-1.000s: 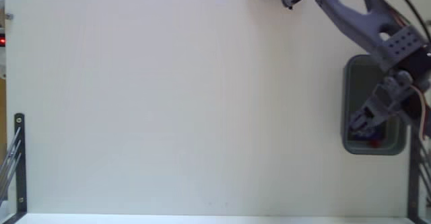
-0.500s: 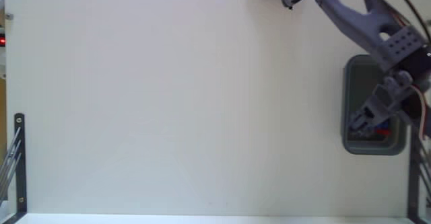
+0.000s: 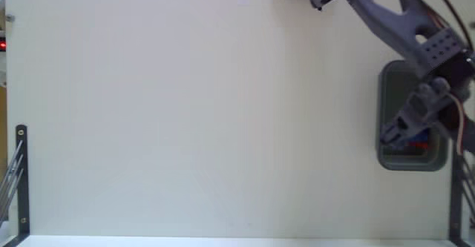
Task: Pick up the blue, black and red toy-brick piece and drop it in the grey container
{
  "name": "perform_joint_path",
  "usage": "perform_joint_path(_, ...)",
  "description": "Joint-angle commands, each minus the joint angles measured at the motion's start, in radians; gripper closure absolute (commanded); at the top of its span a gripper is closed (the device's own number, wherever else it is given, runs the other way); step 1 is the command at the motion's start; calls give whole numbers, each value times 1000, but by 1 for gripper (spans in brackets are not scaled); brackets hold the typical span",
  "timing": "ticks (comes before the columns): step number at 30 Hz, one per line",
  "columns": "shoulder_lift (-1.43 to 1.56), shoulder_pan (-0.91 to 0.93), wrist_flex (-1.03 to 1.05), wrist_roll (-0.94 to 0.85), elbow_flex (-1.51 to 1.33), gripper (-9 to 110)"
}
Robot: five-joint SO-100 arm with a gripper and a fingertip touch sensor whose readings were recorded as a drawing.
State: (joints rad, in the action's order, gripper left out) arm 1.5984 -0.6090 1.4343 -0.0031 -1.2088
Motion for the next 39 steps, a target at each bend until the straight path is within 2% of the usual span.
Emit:
perform_joint_path(1,114,23,-8,3,-28,-9)
perform_joint_path(39,607,399,-5,3,-517,-9)
